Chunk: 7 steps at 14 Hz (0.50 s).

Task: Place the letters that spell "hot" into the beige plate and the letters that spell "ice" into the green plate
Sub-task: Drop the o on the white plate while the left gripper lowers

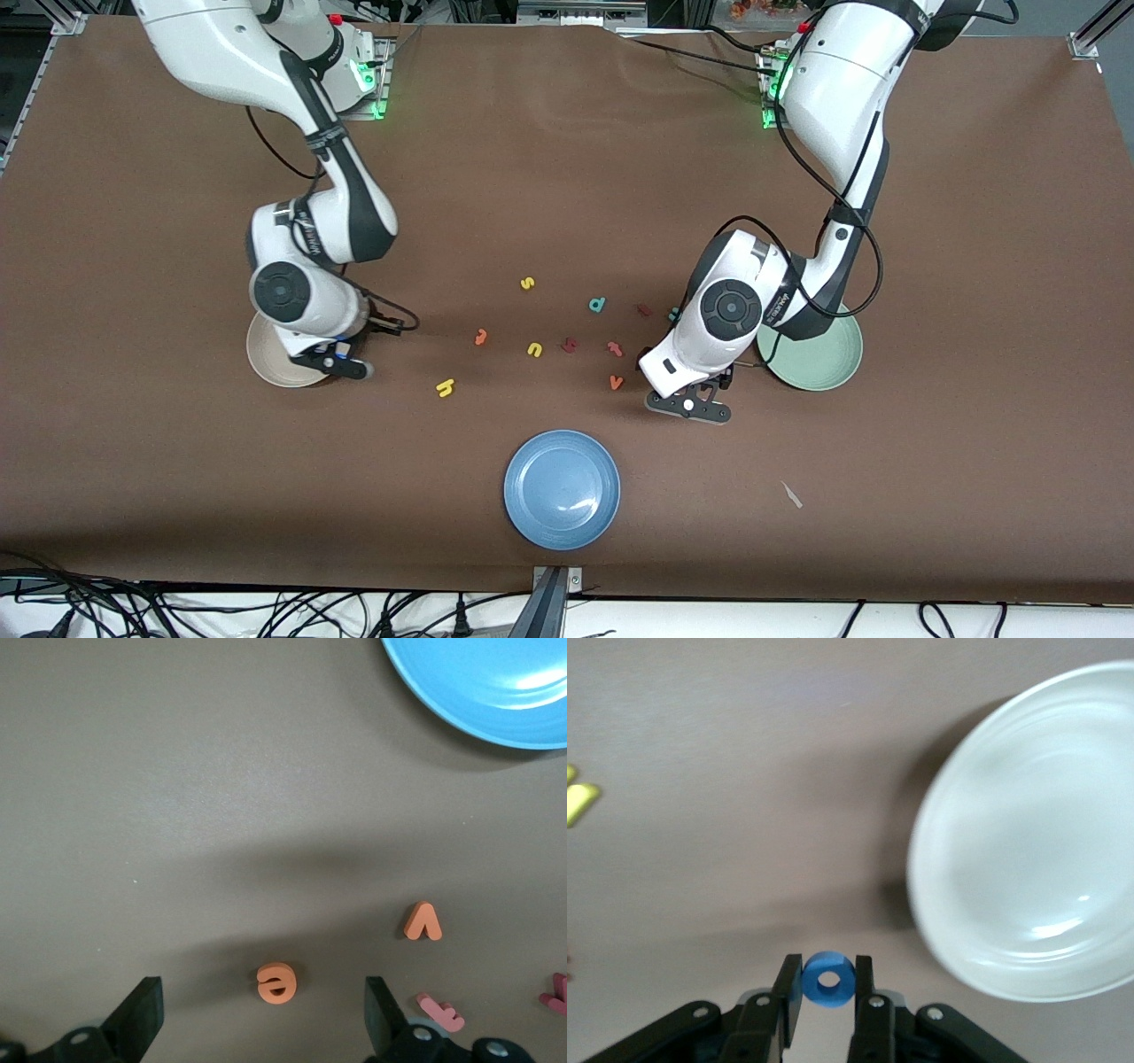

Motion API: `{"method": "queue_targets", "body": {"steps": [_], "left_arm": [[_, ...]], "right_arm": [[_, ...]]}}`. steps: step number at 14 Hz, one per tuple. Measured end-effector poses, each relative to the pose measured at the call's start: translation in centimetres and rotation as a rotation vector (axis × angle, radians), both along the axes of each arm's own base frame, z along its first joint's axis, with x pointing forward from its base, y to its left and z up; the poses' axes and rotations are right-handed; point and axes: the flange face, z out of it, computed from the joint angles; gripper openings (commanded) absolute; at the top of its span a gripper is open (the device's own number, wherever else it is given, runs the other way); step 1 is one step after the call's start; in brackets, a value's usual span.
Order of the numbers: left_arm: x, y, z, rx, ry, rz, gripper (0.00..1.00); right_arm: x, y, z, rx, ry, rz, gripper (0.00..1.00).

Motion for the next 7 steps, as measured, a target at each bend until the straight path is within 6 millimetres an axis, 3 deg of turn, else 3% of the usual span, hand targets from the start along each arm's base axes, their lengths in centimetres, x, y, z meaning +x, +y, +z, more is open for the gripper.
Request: {"method": "queue_targets", "body": {"steps": [5,6,7], "left_arm": [[-0.7,-0.5,-0.8,0.009,0.018,-0.011,0.78],[-0.9,-0.4,-1.4,0.014,0.029,-0.011,0.78],[-1.1,-0.3,-2.2,0.021,0.042,-0.012,0.78]], "right_arm": [[-1.2,-9.2,-0.6,-0.005,-0.021,0.148,0.08],[-1.6,-11.2,-1.3,-0.004,-0.041,0.199,0.21],[-2.0,-12.8,-2.0,-0.003,-0.053,0.258,0.89]]}}
